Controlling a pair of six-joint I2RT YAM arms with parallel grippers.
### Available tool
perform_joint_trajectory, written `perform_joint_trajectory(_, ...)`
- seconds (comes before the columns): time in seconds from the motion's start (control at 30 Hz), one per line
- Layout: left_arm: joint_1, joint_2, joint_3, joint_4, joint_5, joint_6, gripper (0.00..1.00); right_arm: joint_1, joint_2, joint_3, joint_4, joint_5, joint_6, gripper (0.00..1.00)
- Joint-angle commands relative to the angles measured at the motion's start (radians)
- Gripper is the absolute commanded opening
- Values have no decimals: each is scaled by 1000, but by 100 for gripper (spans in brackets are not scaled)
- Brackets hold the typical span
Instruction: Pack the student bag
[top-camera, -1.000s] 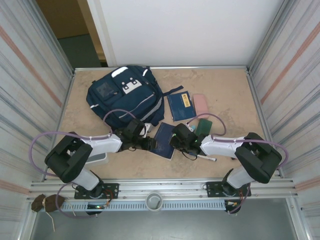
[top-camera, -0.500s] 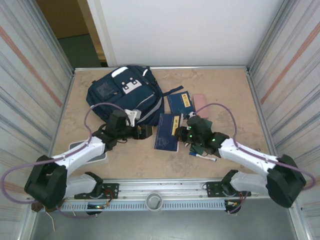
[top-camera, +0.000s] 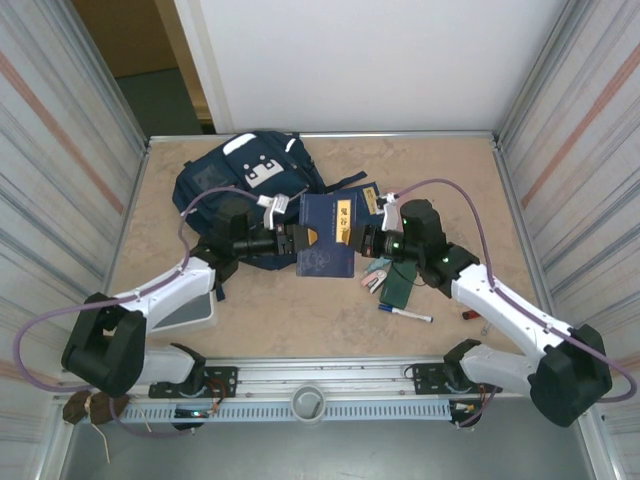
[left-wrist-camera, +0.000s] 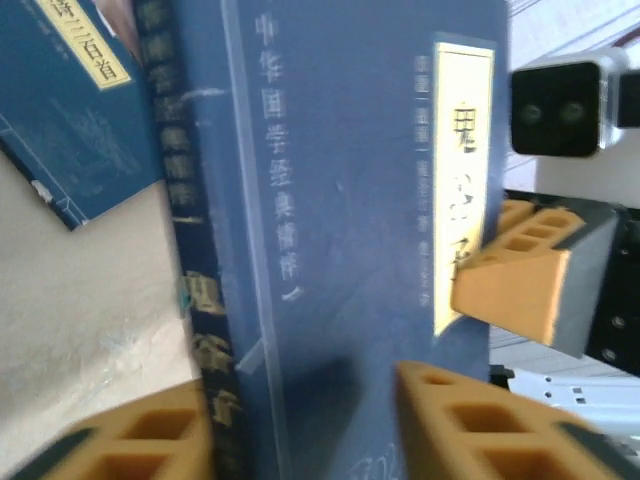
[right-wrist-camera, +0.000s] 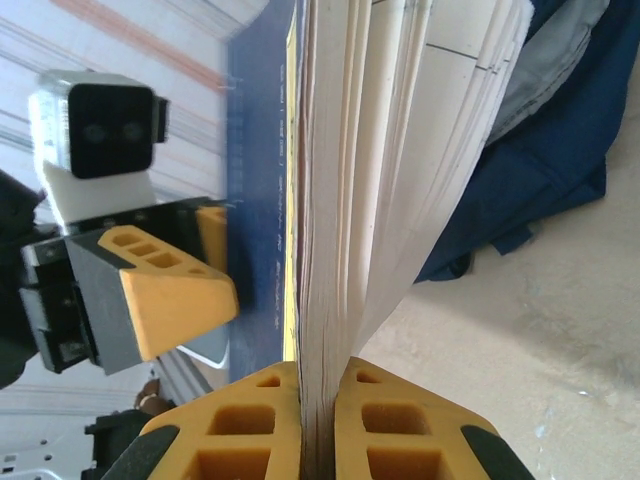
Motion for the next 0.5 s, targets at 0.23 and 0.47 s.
perform_joint_trajectory(0.23,83,-39,64,272,84,-220,0,-160,53,60,113,-260,38,61)
perform_joint_trajectory(0.47,100,-61,76,408,77,-339,0,-105,93,5,388,-271,160,99)
